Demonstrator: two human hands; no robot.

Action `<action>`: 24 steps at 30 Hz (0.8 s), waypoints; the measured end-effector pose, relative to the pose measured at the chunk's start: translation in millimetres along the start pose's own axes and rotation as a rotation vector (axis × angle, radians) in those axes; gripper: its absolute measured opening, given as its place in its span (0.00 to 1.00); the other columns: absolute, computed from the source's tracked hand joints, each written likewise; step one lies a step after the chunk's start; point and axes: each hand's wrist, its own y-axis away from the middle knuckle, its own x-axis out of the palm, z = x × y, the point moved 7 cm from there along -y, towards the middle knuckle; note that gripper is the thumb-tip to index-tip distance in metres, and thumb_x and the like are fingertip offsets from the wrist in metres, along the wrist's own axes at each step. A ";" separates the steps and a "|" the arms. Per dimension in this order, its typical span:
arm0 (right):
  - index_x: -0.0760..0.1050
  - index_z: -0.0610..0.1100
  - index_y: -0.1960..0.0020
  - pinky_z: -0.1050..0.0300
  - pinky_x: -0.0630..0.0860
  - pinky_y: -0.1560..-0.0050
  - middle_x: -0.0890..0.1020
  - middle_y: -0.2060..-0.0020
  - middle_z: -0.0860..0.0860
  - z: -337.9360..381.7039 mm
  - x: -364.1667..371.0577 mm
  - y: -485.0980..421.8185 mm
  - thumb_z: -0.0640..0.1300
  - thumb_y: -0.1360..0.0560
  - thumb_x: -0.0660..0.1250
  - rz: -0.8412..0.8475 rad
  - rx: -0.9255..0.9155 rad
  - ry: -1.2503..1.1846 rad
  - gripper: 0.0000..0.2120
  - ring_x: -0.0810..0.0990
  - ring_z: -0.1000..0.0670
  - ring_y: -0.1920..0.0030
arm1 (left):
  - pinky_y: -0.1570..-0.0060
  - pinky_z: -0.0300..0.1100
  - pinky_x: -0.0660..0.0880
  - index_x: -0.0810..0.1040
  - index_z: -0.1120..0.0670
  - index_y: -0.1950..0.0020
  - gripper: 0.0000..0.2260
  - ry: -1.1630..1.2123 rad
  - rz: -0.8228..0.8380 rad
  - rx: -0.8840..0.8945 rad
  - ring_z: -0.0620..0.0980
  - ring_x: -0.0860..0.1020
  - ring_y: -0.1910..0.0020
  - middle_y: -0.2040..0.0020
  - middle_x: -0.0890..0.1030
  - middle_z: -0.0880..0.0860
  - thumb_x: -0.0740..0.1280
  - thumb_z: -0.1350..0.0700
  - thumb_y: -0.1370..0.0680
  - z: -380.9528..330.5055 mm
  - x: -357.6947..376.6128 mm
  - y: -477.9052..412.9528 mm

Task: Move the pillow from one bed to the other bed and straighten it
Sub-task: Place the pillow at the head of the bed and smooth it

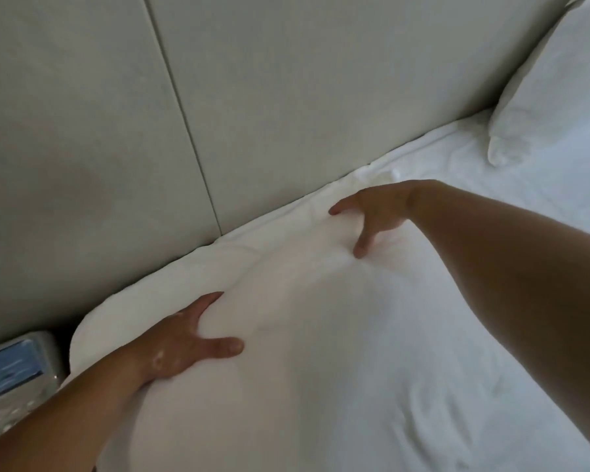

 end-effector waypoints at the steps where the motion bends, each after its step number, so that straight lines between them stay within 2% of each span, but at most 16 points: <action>1: 0.62 0.63 0.21 0.47 0.65 0.26 0.69 0.23 0.55 -1.6 -2.7 -8.8 0.59 0.41 0.84 0.020 0.021 0.048 0.53 0.69 0.46 0.25 | 0.45 0.36 0.73 0.65 0.34 0.23 0.59 0.004 0.010 0.002 0.38 0.78 0.40 0.37 0.80 0.37 0.75 0.22 0.53 3.0 -0.2 -1.5; 5: 0.60 0.62 0.20 0.46 0.62 0.26 0.67 0.22 0.54 -11.5 -9.7 -37.9 0.57 0.39 0.84 0.048 0.092 0.141 0.54 0.67 0.45 0.24 | 0.32 0.42 0.73 0.65 0.31 0.24 0.52 -0.060 0.057 0.015 0.40 0.78 0.36 0.35 0.80 0.35 0.79 0.27 0.46 14.2 -6.2 -13.7; 7: 0.60 0.62 0.20 0.45 0.63 0.26 0.68 0.22 0.54 -15.1 2.5 -48.4 0.59 0.42 0.84 0.072 0.105 0.140 0.56 0.67 0.45 0.24 | 0.31 0.45 0.73 0.69 0.32 0.27 0.49 -0.080 0.070 -0.007 0.40 0.80 0.37 0.37 0.82 0.35 0.80 0.28 0.46 23.7 -12.2 -18.1; 9: 0.65 0.60 0.22 0.45 0.67 0.28 0.73 0.27 0.54 -16.8 16.4 -52.1 0.60 0.44 0.85 0.067 0.091 0.127 0.55 0.72 0.45 0.28 | 0.32 0.46 0.74 0.74 0.34 0.31 0.43 -0.122 0.075 -0.037 0.41 0.81 0.38 0.39 0.84 0.35 0.80 0.29 0.45 28.3 -17.2 -16.9; 10: 0.70 0.58 0.25 0.46 0.69 0.30 0.77 0.31 0.55 -15.8 21.8 -52.1 0.60 0.44 0.85 0.053 0.077 0.127 0.50 0.74 0.46 0.30 | 0.33 0.46 0.75 0.78 0.36 0.33 0.39 -0.129 0.094 -0.050 0.41 0.82 0.40 0.41 0.85 0.36 0.81 0.30 0.43 29.0 -17.6 -14.8; 12: 0.79 0.57 0.40 0.47 0.72 0.35 0.82 0.42 0.57 -14.0 24.9 -49.5 0.60 0.46 0.85 0.000 0.064 0.125 0.36 0.78 0.46 0.36 | 0.36 0.44 0.77 0.82 0.39 0.37 0.30 -0.103 0.151 -0.073 0.40 0.84 0.42 0.44 0.87 0.36 0.82 0.35 0.38 28.0 -14.5 -9.1; 13: 0.79 0.59 0.49 0.46 0.72 0.37 0.83 0.48 0.59 -13.0 23.6 -44.9 0.63 0.49 0.84 -0.036 0.071 0.134 0.31 0.79 0.47 0.38 | 0.37 0.43 0.77 0.84 0.40 0.39 0.28 -0.095 0.167 -0.075 0.40 0.84 0.43 0.45 0.87 0.37 0.82 0.37 0.37 25.8 -12.6 -5.8; 14: 0.75 0.59 0.54 0.45 0.70 0.38 0.81 0.51 0.61 -12.7 22.3 -39.6 0.67 0.51 0.82 -0.069 0.087 0.153 0.31 0.78 0.47 0.39 | 0.39 0.42 0.78 0.85 0.41 0.40 0.27 -0.105 0.161 -0.064 0.40 0.85 0.44 0.46 0.88 0.37 0.83 0.37 0.38 23.5 -11.8 -3.6; 16: 0.70 0.62 0.51 0.45 0.64 0.44 0.78 0.52 0.60 -16.1 18.7 -26.0 0.70 0.51 0.78 -0.131 0.127 0.178 0.34 0.75 0.48 0.39 | 0.42 0.39 0.78 0.86 0.44 0.44 0.28 -0.150 0.112 -0.029 0.38 0.85 0.47 0.49 0.88 0.37 0.83 0.36 0.40 16.9 -11.4 2.6; 18: 0.76 0.60 0.49 0.47 0.63 0.46 0.80 0.55 0.59 -18.6 11.1 -7.0 0.68 0.47 0.79 -0.208 0.107 0.164 0.29 0.74 0.49 0.45 | 0.43 0.41 0.80 0.87 0.45 0.46 0.30 -0.203 0.035 -0.001 0.39 0.86 0.50 0.52 0.89 0.39 0.82 0.33 0.44 8.8 -11.4 12.2; 21: 0.83 0.55 0.53 0.47 0.72 0.43 0.83 0.61 0.58 -25.0 -4.2 32.4 0.62 0.42 0.80 -0.284 0.088 0.119 0.21 0.75 0.50 0.51 | 0.48 0.42 0.82 0.87 0.47 0.51 0.32 -0.266 -0.087 0.027 0.41 0.85 0.55 0.57 0.89 0.43 0.80 0.30 0.48 -7.7 -14.3 36.3; 24: 0.84 0.55 0.58 0.47 0.79 0.47 0.84 0.63 0.56 -29.2 -18.5 67.1 0.63 0.45 0.81 -0.302 0.075 0.053 0.20 0.79 0.51 0.54 | 0.54 0.42 0.82 0.87 0.48 0.55 0.31 -0.302 -0.170 0.071 0.41 0.85 0.58 0.62 0.88 0.43 0.79 0.29 0.48 -24.8 -21.4 66.4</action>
